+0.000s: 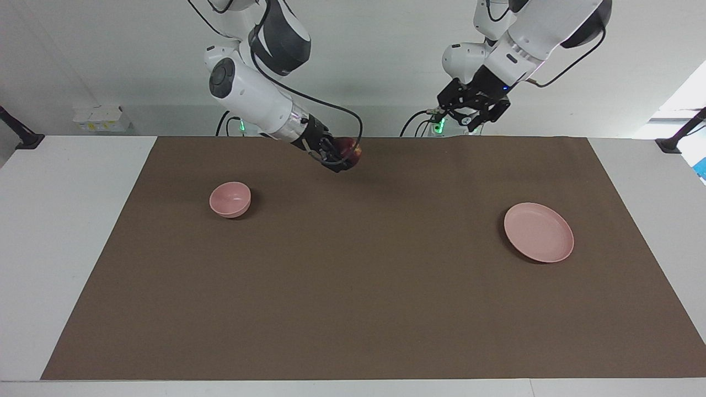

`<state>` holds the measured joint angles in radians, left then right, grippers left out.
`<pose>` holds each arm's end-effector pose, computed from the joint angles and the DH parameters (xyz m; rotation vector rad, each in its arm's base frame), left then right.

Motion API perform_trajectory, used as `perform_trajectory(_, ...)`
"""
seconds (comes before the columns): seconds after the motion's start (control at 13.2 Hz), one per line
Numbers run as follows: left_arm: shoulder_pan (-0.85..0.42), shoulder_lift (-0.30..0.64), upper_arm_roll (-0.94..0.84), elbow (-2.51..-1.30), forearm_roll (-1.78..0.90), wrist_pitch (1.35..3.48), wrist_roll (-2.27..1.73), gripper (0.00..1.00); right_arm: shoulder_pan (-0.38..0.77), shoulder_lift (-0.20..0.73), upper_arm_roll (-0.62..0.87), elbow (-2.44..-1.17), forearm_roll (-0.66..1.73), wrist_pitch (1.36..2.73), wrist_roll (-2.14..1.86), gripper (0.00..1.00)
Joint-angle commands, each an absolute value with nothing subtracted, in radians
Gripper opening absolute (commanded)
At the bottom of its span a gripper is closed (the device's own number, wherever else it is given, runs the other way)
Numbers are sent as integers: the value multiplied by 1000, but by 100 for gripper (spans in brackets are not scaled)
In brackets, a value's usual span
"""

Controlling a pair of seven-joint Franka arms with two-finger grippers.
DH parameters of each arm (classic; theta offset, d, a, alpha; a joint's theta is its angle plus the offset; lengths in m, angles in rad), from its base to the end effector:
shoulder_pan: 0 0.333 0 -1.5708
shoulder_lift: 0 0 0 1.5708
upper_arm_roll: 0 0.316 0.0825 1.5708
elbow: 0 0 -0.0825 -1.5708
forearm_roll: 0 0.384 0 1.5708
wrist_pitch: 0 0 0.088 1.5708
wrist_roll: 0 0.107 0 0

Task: Move apple from plate to bowl
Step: 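Carry the apple with the right gripper while the left gripper withdraws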

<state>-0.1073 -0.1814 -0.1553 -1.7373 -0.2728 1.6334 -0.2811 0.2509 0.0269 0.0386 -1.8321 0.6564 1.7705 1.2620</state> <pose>0.4773 -0.1644 0.6488 2.8853 0.0387 0.0098 0.5272 0.2125 0.5197 -2.2419 1.4319 0.6990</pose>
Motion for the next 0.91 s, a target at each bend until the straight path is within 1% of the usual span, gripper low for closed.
perform_trajectory(0.0,-60,-167,-166,-1709,-77,1614,-229,100,195,-29,46,-1827,550,1668,1075,0)
perform_trajectory(0.15,23,-167,-160,-1716,-55,1626,-41,100,209,-38,52,-1795,392,1600,892,0)
perform_trajectory(0.3,84,-164,-161,-1726,-54,1628,69,100,212,-52,58,-1793,313,1597,751,0)
perform_trajectory(0.53,89,-134,-160,-1720,-22,1623,69,100,212,-66,58,-1793,192,1606,472,0)
perform_trajectory(0.68,81,-132,-161,-1738,-6,1617,64,100,210,-74,58,-1802,120,1617,347,0)
perform_trajectory(0.75,77,-132,-161,-1752,-6,1630,61,100,210,-87,58,-1828,103,1647,297,0)
perform_trajectory(0.83,75,-133,-161,-1755,-6,1637,63,100,203,-116,58,-1880,101,1684,243,0)
